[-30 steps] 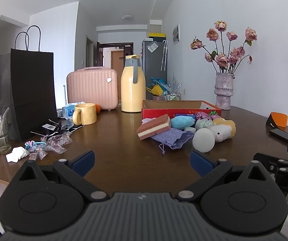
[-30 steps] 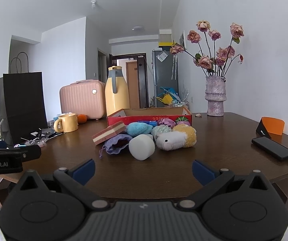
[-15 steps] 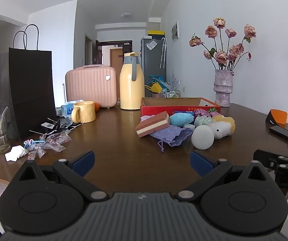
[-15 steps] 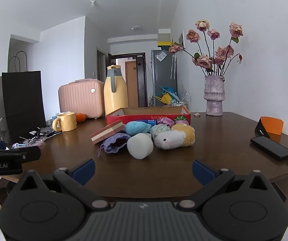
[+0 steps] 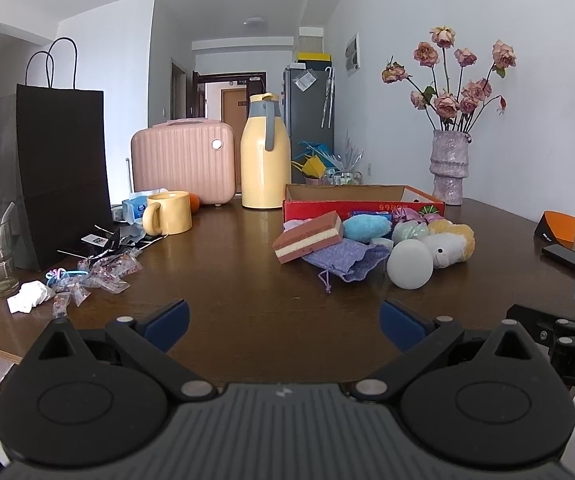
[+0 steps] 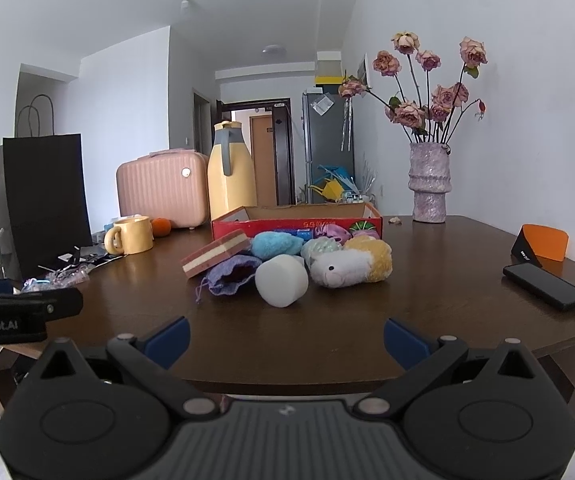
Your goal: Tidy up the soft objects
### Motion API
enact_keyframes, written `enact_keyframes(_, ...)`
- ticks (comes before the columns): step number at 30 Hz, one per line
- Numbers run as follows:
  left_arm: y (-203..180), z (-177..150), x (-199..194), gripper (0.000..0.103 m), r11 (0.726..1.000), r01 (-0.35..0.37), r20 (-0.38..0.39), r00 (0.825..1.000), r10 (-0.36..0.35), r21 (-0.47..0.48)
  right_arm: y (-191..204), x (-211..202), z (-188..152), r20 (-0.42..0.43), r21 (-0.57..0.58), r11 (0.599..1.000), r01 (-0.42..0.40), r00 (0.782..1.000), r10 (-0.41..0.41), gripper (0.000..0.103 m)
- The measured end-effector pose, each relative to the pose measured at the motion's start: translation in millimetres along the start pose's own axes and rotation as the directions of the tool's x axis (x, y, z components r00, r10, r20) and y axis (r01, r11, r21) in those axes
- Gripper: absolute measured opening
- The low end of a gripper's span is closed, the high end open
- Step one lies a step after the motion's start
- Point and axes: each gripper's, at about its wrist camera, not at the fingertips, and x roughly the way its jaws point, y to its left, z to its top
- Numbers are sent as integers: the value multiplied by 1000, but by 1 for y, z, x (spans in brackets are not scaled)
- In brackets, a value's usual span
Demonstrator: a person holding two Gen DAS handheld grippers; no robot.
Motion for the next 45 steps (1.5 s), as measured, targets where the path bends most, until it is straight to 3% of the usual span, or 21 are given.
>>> enact_keyframes(7,13,8,43,103,999,0,-49,999,-1,-34,3,24,1,0,-25,999,22,1000,-22,103)
enact_keyframes(12,35,31,99,103,995,7,-68,998,-14,-97,3,55,20,18,-26,999,-48,999,48,103)
enact_keyframes(16,53,52,161,103,991,26,-109,993,-40,-134,2,104,49,15,-27,994,-107,994,108,103)
enact_keyframes(19,63,70,203,103,987,33,-123,991,-53,-155,6,152,68,-48,-31,989,-148,988,146,103)
enact_keyframes(22,70,84,245,94,976,51,-149,985,-84,-214,6,200,82,-103,36,975,-220,970,222,103)
enact_keyframes(24,76,90,275,80,958,86,-176,975,-137,-273,5,228,91,-115,118,964,-238,961,252,98)
enact_keyframes(26,85,90,305,67,929,116,-222,954,-203,-353,7,257,99,-150,178,955,-238,952,265,76)
enact_keyframes(27,87,89,317,59,916,129,-241,942,-233,-381,9,268,101,-158,197,950,-244,948,276,70)
enact_keyframes(29,90,86,337,55,893,157,-269,919,-289,-423,14,286,105,-159,209,945,-250,945,285,56)
enact_keyframes(31,90,81,350,55,873,181,-296,893,-339,-453,20,305,105,-184,203,948,-243,942,281,52)
enact_keyframes(34,91,76,355,54,837,202,-312,863,-398,-509,24,325,97,-221,231,941,-246,929,297,42)
enact_keyframes(36,94,77,351,29,799,248,-291,839,-460,-548,24,332,91,-220,243,938,-247,928,301,42)
enact_keyframes(40,85,88,317,29,817,256,-267,858,-438,-517,25,325,94,-202,232,932,-278,924,326,37)
enact_keyframes(42,77,95,288,29,824,279,-251,862,-441,-493,23,307,99,-177,214,932,-294,926,333,36)
enact_keyframes(43,72,96,266,29,837,289,-235,871,-431,-464,21,295,102,-169,206,932,-299,927,335,36)
enact_keyframes(45,63,90,232,29,852,300,-229,876,-424,-430,14,265,104,-157,183,921,-345,914,374,36)
